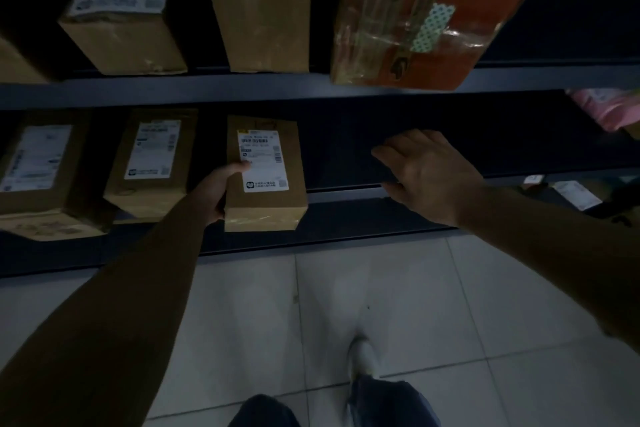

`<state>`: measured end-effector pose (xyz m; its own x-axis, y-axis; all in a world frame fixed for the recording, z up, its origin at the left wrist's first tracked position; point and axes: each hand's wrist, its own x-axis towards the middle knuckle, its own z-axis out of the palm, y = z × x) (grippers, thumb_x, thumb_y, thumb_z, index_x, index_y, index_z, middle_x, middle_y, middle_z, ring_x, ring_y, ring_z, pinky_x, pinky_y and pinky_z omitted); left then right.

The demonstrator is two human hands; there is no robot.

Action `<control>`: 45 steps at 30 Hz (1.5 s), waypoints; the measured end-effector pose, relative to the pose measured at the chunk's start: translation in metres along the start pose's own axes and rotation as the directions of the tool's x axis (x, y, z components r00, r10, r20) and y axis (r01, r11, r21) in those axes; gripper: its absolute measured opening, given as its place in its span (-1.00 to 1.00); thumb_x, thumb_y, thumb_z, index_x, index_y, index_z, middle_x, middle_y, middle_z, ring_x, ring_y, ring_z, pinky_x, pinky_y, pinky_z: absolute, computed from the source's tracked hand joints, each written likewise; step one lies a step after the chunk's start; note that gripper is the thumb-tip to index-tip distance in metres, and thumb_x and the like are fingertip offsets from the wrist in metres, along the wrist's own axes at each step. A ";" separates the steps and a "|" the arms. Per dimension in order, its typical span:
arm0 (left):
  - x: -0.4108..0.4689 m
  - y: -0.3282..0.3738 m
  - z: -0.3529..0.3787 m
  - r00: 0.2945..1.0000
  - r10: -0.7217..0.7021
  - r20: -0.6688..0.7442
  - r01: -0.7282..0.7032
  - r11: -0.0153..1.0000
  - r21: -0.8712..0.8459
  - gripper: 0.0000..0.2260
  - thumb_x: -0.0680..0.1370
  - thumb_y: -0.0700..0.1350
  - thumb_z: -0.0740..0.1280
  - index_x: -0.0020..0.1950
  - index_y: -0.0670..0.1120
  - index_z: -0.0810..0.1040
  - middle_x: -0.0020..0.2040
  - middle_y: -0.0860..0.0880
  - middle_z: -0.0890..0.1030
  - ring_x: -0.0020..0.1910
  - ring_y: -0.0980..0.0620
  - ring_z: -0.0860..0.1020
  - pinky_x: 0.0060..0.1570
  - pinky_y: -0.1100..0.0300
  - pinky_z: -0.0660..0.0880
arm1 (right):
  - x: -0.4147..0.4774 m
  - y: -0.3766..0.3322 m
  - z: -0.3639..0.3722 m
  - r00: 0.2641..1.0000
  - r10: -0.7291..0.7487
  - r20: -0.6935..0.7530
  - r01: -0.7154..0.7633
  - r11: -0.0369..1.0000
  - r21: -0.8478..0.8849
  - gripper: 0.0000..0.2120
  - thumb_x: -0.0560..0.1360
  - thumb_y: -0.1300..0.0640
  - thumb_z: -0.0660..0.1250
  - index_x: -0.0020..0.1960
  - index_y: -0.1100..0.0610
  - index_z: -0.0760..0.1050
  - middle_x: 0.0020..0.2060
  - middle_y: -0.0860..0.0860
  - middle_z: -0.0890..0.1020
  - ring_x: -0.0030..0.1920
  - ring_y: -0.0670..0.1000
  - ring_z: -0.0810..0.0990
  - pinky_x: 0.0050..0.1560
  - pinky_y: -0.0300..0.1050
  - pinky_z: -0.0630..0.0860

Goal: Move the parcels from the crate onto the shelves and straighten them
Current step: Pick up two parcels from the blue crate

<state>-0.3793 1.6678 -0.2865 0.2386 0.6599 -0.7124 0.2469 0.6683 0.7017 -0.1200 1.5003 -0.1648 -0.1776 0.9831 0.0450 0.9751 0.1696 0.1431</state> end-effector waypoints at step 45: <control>-0.778 -0.030 0.436 -0.531 0.055 0.846 -0.565 -0.767 -0.304 -0.73 0.59 -0.06 0.17 0.27 -0.09 0.44 0.15 -0.10 0.54 0.12 -0.13 0.49 0.11 0.01 0.35 | -0.620 -0.150 -0.465 -0.167 0.982 -0.094 -0.887 -0.191 -0.420 -0.62 0.55 0.02 0.22 0.33 0.11 0.37 0.20 0.11 0.49 0.23 0.16 0.42 0.20 0.05 0.34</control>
<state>-0.1624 0.9847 0.2455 0.6811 -0.6038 0.4142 -0.6100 -0.7808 -0.1350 -0.2180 0.8336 0.2457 0.9742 -0.0038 0.2258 -0.0842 -0.9338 0.3479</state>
